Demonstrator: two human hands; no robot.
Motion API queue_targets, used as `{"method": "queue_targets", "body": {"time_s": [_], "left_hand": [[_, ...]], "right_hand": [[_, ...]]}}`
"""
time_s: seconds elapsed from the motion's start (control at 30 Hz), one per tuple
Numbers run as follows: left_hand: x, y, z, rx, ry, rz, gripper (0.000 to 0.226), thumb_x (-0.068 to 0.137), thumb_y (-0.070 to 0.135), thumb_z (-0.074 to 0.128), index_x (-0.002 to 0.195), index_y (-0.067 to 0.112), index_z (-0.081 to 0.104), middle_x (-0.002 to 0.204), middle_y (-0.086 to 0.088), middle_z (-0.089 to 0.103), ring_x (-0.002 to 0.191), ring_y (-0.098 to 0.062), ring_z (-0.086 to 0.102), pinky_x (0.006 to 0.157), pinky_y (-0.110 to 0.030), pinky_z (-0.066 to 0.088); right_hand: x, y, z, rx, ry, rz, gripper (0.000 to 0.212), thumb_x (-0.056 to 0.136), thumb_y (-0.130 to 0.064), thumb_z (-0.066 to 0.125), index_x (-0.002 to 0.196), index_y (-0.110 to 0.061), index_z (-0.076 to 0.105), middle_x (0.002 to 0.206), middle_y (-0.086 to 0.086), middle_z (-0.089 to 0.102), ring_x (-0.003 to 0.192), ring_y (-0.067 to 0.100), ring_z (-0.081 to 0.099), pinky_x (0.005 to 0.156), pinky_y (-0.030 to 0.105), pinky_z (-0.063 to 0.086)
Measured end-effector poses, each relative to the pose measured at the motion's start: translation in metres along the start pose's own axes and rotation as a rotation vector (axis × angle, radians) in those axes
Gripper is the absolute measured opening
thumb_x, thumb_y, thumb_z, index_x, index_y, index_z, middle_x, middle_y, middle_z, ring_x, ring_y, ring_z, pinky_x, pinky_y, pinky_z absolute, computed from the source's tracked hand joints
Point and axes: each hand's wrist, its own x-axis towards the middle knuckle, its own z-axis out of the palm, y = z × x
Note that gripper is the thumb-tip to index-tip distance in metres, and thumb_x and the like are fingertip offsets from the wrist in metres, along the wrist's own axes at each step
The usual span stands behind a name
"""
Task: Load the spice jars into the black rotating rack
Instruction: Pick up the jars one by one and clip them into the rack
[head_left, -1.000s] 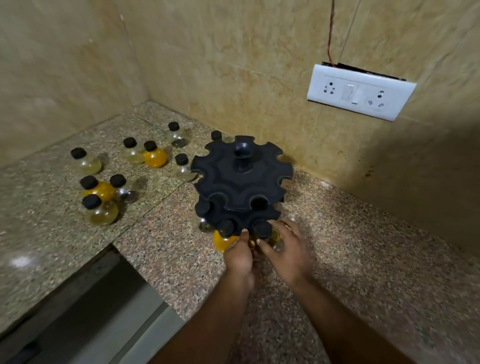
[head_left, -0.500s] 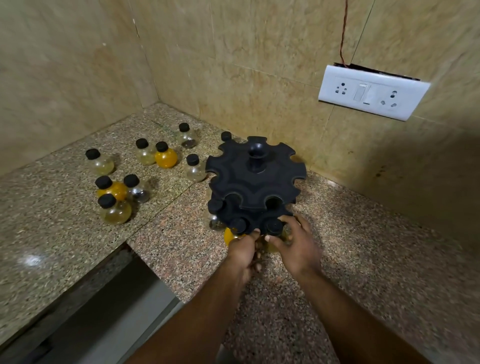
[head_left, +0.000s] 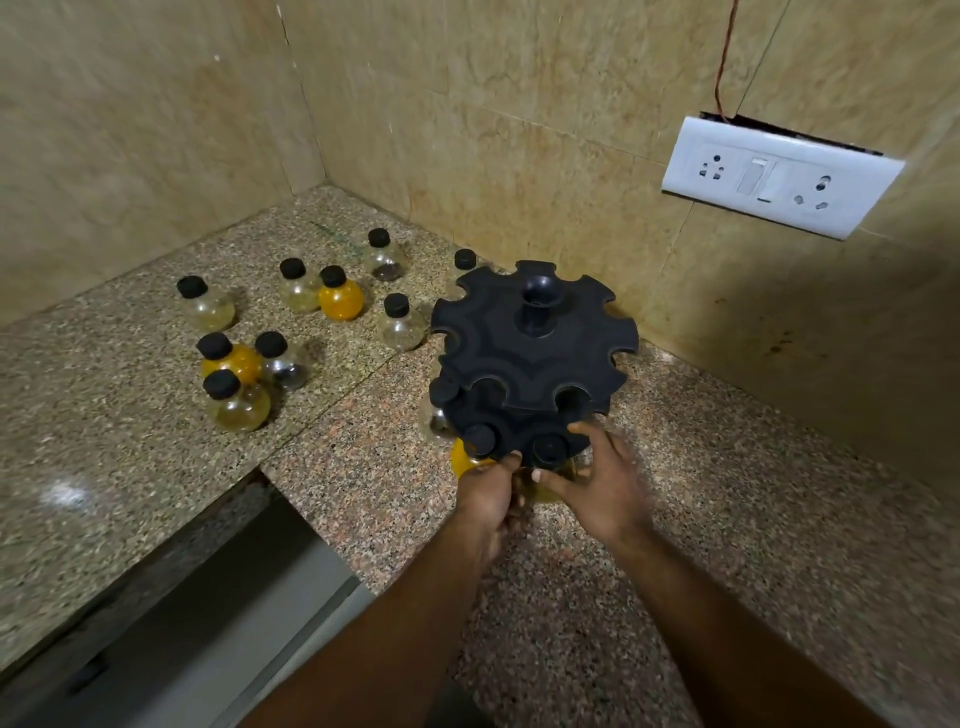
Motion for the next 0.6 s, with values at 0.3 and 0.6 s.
{"method": "queue_targets", "body": {"time_s": [0.3, 0.6], "left_hand": [[0.016, 0.023, -0.028, 0.096, 0.104, 0.154, 0.025, 0.095, 0.028, 0.066, 0.111, 0.009, 0.069, 0.101, -0.003, 0.069, 0.091, -0.023, 0.062, 0.079, -0.031, 0.045], [0.036, 0.052, -0.076, 0.266, 0.027, 0.132, 0.029, 0.091, 0.031, 0.07, 0.108, 0.008, 0.073, 0.108, -0.015, 0.074, 0.102, -0.037, 0.068, 0.079, -0.035, 0.052]], "right_hand": [[-0.015, -0.019, 0.027, -0.139, 0.1, -0.027, 0.075, 0.074, -0.07, 0.073, 0.136, -0.035, 0.05, 0.138, -0.002, 0.057, 0.119, 0.024, 0.059, 0.089, 0.042, 0.053], [-0.025, -0.061, 0.071, -0.188, 0.194, 0.079, 0.083, 0.072, -0.074, 0.071, 0.141, -0.033, 0.053, 0.144, 0.001, 0.057, 0.116, 0.027, 0.065, 0.089, 0.042, 0.053]]}}
